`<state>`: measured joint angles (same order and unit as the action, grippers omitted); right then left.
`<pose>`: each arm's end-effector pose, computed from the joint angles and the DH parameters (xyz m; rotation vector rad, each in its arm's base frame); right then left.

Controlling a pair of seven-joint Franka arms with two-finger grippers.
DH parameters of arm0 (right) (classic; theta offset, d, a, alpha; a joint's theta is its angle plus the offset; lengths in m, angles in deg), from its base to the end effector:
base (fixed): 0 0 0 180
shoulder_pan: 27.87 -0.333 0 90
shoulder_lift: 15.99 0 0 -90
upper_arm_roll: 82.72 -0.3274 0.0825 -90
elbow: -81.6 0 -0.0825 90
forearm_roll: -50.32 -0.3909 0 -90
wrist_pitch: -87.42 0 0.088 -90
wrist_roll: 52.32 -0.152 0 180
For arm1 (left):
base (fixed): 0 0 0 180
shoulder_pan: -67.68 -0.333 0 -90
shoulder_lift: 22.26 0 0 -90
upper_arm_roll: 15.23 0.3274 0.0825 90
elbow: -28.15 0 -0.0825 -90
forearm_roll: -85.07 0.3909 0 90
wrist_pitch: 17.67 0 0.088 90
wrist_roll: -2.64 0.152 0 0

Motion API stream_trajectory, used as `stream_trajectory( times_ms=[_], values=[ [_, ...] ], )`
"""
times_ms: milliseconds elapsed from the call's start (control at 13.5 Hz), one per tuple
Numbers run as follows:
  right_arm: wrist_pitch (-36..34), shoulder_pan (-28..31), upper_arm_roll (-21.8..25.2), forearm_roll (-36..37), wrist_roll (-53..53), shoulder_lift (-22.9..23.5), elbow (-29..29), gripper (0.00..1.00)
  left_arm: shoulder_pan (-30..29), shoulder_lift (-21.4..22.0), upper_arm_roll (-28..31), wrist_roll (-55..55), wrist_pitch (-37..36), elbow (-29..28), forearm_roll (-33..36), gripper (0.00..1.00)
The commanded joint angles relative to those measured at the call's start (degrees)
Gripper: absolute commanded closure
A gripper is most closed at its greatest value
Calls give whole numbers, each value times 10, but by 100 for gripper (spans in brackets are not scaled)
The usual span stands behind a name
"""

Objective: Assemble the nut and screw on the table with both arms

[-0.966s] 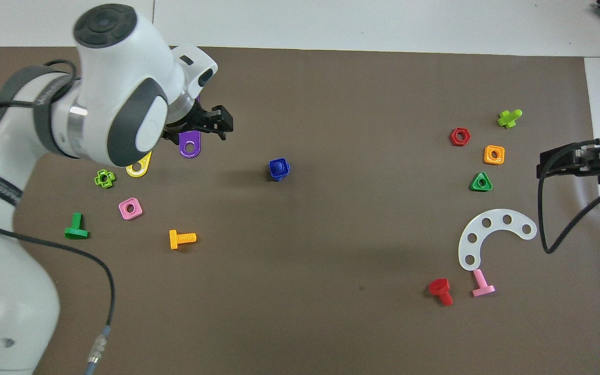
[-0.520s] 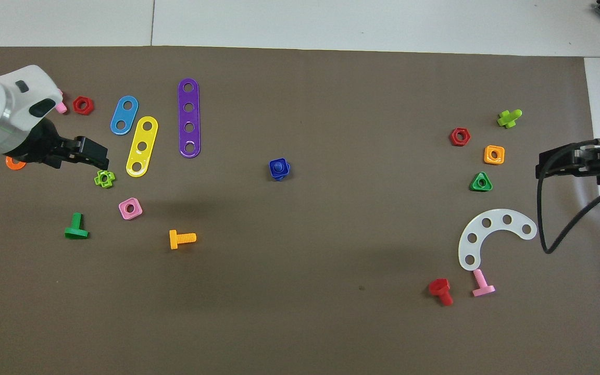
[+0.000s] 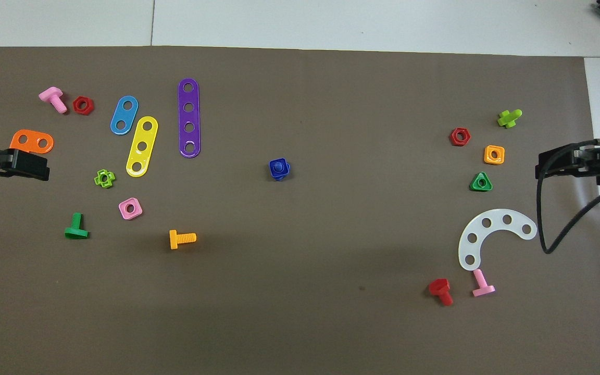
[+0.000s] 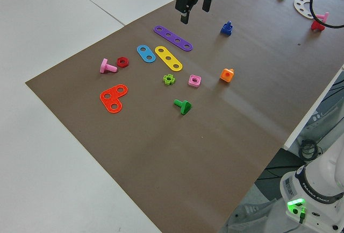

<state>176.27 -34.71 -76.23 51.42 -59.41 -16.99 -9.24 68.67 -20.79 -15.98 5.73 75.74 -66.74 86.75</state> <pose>0.5528 -0.0001 0.5918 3.1178 -0.1839 -0.0254 0.5570 -0.0127 0.5695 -3.1091 0.1338 0.0008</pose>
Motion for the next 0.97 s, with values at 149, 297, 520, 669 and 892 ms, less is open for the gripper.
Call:
stream_trajectory(
  times_ms=[149,297,520,669,892],
  values=[
    [5,3,-3,-7,-6,-16,-18,0,7,-1,-1,-21,-9,23,14,0],
    [5,3,-3,-7,-5,-16,-18,0,6,-1,0,-19,-4,23,10,0],
    [5,3,-3,-7,-5,-16,-18,0,3,-1,5,-18,-8,31,-25,0],
    [5,3,-3,-7,-5,-16,-18,0,3,-1,4,-18,-15,32,-26,0],
    [5,3,-3,-7,-5,-16,-18,0,0,5,5,-13,-19,29,-25,0]
  ],
)
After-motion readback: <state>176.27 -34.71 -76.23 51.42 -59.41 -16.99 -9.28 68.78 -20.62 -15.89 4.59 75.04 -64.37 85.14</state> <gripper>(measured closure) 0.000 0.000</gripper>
